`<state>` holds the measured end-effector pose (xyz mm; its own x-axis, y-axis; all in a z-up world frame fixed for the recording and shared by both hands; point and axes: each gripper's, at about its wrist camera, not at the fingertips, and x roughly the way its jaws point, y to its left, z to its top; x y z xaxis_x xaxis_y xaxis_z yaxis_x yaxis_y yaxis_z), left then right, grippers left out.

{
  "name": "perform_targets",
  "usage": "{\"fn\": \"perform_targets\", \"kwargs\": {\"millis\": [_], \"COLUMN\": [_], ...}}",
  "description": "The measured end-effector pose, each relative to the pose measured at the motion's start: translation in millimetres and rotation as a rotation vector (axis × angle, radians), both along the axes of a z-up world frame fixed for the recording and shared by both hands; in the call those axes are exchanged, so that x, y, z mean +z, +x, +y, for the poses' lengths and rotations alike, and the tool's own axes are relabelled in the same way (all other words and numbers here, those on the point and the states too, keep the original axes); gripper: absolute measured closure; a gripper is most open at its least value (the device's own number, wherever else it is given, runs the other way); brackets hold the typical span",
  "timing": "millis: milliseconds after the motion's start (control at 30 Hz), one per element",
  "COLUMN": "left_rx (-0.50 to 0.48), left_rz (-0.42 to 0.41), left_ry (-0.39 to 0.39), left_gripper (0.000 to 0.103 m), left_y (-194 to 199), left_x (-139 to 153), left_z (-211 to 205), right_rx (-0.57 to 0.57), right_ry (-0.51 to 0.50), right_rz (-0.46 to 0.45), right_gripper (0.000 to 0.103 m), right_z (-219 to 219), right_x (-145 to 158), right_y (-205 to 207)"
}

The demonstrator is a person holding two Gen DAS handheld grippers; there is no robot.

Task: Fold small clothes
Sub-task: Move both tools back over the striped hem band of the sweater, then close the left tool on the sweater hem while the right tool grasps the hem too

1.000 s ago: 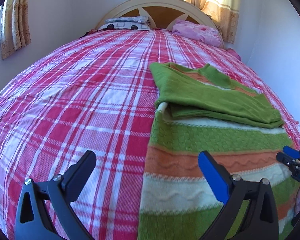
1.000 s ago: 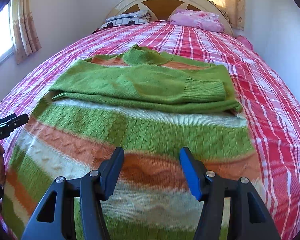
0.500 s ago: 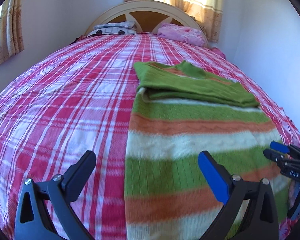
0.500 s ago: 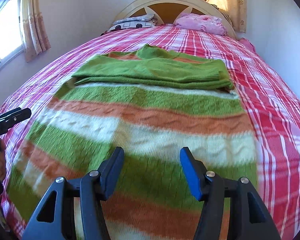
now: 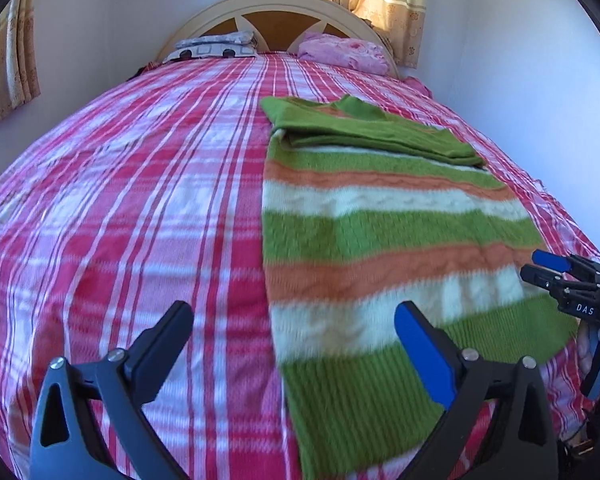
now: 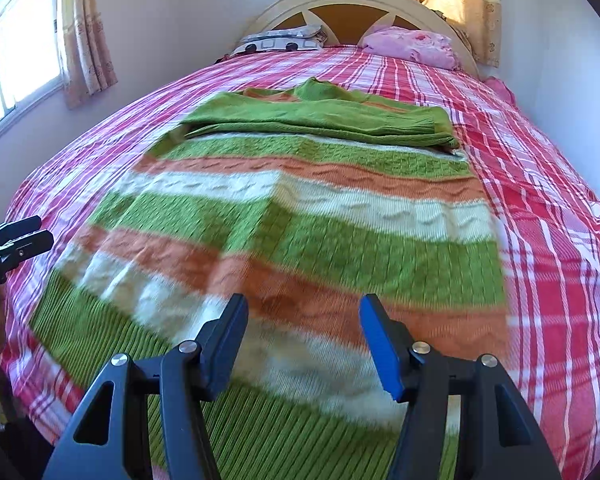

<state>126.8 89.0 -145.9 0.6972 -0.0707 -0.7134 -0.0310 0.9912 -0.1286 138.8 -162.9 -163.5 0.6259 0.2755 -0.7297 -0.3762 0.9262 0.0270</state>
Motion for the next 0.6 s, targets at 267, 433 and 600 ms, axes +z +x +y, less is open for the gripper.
{"fn": "perform_targets", "kwargs": {"millis": [267, 433, 600], "left_rx": [-0.026, -0.049, -0.037], "left_rz": [0.04, 0.092, 0.113], "left_ry": [-0.069, -0.146, -0.159], "left_gripper": [0.027, 0.039, 0.043], "left_y": [-34, -38, -39], "left_x": [-15, -28, -34], "left_z": [-1, -9, -12], "right_rx": [0.01, 0.016, -0.006], "right_ry": [-0.035, -0.068, -0.068], "right_rz": [-0.02, -0.033, -0.031], "right_gripper": [0.044, 0.044, 0.044], "right_z": [-14, -19, -33], "right_x": [-1, -3, -3], "right_y": [-45, -63, -70]}}
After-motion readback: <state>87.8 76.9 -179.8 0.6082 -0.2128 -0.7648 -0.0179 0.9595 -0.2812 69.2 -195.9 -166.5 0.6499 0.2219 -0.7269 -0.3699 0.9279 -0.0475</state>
